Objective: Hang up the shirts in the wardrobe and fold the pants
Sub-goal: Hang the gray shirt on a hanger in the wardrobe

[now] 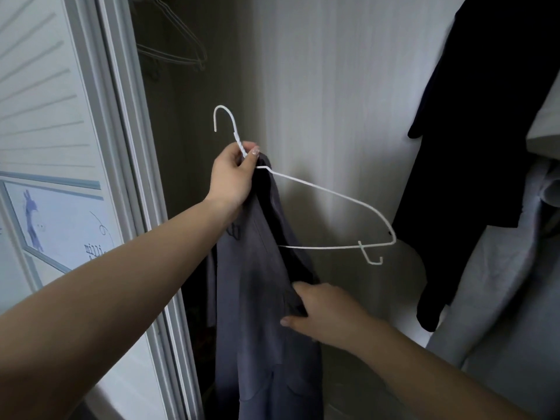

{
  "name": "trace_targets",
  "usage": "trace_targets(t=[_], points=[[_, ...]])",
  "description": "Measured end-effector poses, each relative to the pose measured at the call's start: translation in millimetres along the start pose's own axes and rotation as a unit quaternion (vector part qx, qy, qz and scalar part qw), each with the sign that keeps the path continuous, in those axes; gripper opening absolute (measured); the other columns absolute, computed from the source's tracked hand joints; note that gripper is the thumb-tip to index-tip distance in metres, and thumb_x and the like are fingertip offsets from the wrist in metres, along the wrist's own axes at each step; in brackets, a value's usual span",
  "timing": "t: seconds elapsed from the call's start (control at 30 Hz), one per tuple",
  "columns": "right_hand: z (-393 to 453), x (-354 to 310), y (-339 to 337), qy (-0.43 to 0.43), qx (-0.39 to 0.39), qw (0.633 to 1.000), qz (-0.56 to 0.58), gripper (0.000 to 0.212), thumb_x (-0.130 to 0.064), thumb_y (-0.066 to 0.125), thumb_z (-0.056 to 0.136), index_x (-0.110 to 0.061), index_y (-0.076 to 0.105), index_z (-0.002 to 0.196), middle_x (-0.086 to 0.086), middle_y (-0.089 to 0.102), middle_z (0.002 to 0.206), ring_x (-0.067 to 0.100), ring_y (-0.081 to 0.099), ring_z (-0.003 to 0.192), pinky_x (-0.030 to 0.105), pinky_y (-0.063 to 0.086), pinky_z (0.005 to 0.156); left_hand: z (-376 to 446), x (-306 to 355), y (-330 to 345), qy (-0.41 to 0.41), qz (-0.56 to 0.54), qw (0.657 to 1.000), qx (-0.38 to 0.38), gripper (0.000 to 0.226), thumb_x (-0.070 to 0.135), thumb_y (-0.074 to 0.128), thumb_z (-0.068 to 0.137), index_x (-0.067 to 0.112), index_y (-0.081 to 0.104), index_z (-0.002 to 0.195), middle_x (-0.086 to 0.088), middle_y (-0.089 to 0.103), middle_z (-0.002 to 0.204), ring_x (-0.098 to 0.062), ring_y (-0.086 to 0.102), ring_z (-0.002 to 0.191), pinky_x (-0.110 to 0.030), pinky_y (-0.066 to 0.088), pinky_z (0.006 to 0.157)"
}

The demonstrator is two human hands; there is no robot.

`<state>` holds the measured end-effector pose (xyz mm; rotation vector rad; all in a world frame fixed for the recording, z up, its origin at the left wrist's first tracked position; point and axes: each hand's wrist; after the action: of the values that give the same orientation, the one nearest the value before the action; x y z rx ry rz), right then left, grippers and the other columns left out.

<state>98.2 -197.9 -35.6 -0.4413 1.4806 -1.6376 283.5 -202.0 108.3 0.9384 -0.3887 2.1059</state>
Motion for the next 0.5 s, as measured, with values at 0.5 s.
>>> trace_targets(t=[0.5], points=[[-31,31,-74,-0.062,0.133,0.985,-0.093,0.029,-0.05,0.051,0.09,-0.028,0.043,0.074,-0.005,0.051,0.081,0.021,0.057,0.087,0.033,0.044,0.073,6,-46,-34,0.029,0.175,0.984,0.012,0.025,0.017,0.053,0.097,0.009,0.061,0.118,0.002,0.059,0.103,-0.009,0.053,0.097,0.001,0.035,0.074]])
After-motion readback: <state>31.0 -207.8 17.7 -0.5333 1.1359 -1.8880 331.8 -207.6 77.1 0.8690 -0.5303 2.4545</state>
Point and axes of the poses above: each hand's wrist, its own z-axis towards the middle knuckle, its own y-axis out of the palm, x = y × z
